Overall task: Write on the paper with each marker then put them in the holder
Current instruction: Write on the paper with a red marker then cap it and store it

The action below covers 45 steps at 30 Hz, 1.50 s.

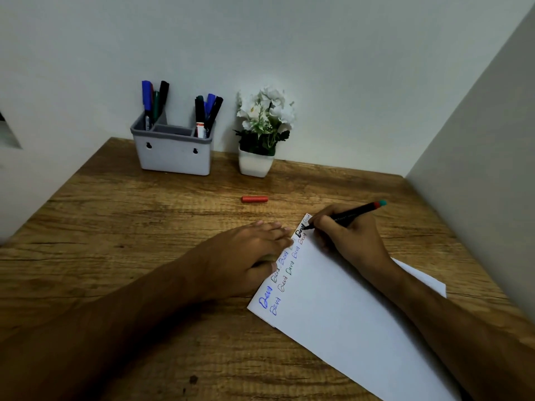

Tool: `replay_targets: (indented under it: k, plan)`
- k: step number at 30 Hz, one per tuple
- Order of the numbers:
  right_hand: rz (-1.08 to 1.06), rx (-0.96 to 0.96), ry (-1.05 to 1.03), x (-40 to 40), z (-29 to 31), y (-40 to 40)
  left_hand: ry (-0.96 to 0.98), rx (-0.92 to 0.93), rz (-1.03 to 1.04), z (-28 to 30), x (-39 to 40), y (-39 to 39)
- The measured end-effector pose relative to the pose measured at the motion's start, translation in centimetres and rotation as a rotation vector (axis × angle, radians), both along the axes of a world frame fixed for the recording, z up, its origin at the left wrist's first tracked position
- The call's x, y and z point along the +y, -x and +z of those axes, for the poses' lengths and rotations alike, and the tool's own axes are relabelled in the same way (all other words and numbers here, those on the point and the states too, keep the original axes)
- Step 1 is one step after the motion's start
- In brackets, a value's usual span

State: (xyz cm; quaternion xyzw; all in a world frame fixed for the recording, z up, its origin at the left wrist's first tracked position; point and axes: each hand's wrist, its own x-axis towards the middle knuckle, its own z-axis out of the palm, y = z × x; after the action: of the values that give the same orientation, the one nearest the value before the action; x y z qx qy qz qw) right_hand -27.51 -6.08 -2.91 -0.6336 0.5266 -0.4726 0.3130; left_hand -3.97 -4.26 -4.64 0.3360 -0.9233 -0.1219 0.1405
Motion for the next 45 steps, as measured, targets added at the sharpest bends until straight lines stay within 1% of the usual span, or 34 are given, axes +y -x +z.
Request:
replay_targets:
  k: [4, 9, 13, 16, 18, 21, 26, 30, 31, 32, 33, 34, 35, 36, 38, 39, 40, 41, 43, 45]
  plan:
    - [0.030, -0.056, -0.067, 0.1, 0.9, -0.3, -0.022, 0.016, 0.010, 0.6, 0.1, 0.1]
    - [0.073, -0.032, -0.038, -0.2, 2.8, -0.6, 0.003, 0.018, 0.045, 1.8, 0.0, -0.2]
    - [0.071, 0.003, 0.021, -1.3, 4.3, -1.4, 0.181, 0.070, 0.138, 3.8, -1.3, 0.4]
    - [0.049, -0.006, 0.055, -2.3, 4.9, -2.3, 0.269, 0.169, 0.271, 5.5, -2.8, 1.2]
    - [0.036, -0.028, 0.054, -2.6, 4.9, -3.0, 0.299, 0.195, 0.361, 6.1, -3.8, 1.7]
    - [0.038, -0.042, 0.053, -2.9, 4.8, -3.4, 0.281, 0.155, 0.456, 5.8, -5.2, 2.3]
    - [0.027, -0.066, 0.064, -3.2, 4.4, -3.3, 0.217, 0.036, 0.547, 4.3, -6.8, 2.6]
    - [0.037, -0.079, 0.093, -3.2, 4.0, -2.7, 0.180, 0.037, 0.605, 3.4, -7.3, 2.6]
    - [0.036, -0.063, 0.118, -3.2, 3.9, -2.6, 0.183, 0.080, 0.619, 3.2, -7.3, 2.5]
    - [0.036, -0.045, 0.150, -3.1, 3.8, -2.5, 0.175, 0.164, 0.643, 3.2, -7.4, 2.5]
    - [0.038, -0.033, 0.188, -2.9, 3.8, -2.5, 0.144, 0.290, 0.678, 3.5, -7.4, 2.5]
    - [0.049, -0.029, 0.232, -2.7, 3.7, -2.5, 0.073, 0.431, 0.726, 3.9, -7.3, 2.6]
    - [0.064, -0.021, 0.278, -2.5, 3.7, -2.5, -0.057, 0.592, 0.782, 4.5, -7.3, 2.7]
    - [0.084, -0.002, 0.327, -2.2, 3.6, -2.5, -0.258, 0.791, 0.838, 5.1, -7.2, 2.8]
    - [0.128, 0.073, 0.405, -1.6, 3.6, -2.6, -0.737, 1.231, 0.887, 6.2, -6.9, 3.0]
    - [0.146, 0.104, 0.429, -1.4, 3.6, -2.6, -0.913, 1.387, 0.888, 6.7, -6.7, 3.0]
    - [0.157, 0.120, 0.445, -1.2, 3.5, -2.6, -1.021, 1.475, 0.891, 6.8, -6.6, 2.9]
    - [0.161, 0.123, 0.455, -1.0, 3.4, -2.7, -1.085, 1.519, 0.888, 6.8, -6.5, 2.9]
    - [0.156, 0.110, 0.462, -0.9, 3.3, -2.7, -1.123, 1.536, 0.873, 6.7, -6.2, 3.0]
    - [0.141, 0.114, 0.466, -1.0, 3.3, -2.7, -1.120, 1.529, 0.872, 6.6, -6.0, 3.2]
